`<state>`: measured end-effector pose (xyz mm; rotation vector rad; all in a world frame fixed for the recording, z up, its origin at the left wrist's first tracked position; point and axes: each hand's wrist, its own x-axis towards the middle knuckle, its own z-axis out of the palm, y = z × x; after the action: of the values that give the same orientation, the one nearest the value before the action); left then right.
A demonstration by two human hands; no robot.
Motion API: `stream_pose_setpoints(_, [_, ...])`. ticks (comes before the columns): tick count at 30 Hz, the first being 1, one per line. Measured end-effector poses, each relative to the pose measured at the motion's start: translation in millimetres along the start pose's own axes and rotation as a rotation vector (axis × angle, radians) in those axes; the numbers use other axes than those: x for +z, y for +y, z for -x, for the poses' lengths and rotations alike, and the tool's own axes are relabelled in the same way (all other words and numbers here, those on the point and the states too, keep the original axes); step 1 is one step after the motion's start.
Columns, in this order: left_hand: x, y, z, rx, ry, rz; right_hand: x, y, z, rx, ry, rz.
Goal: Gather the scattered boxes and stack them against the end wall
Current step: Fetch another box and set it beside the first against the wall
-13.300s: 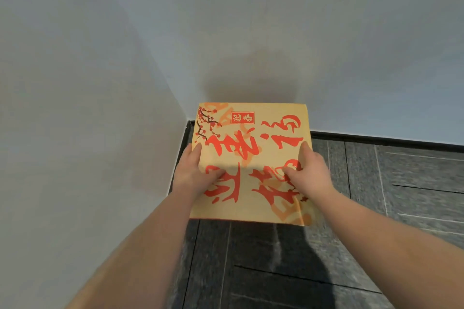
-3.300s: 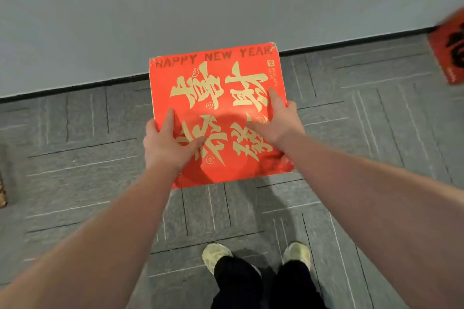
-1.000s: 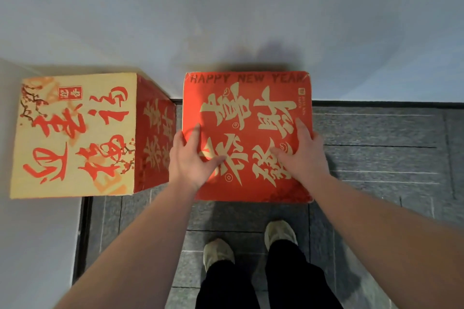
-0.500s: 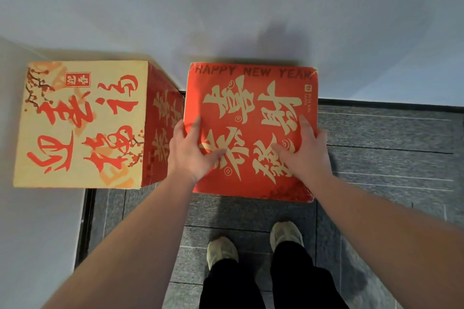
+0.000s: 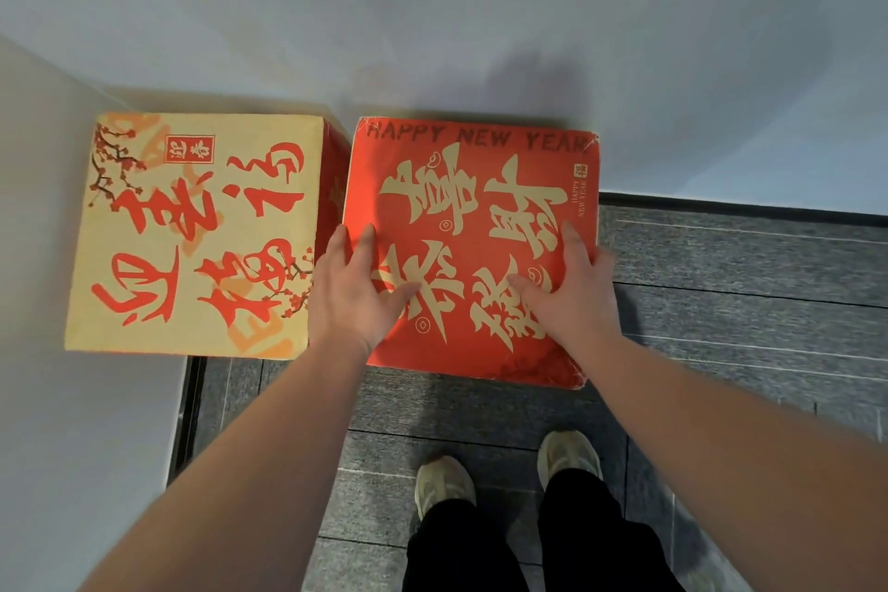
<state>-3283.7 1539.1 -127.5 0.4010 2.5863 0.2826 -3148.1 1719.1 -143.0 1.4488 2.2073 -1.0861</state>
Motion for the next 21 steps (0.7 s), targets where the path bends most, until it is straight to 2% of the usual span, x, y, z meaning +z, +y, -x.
stream_pose_setpoints(10, [-9,-18,-3,-0.011,0.067,-0.048,11,-18,7,-0.041,-0.013,0.012])
stream_pose_setpoints(21, [-12,-37,-9,-0.03,0.031,-0.056,25,-23,7,-0.059,-0.004,-0.026])
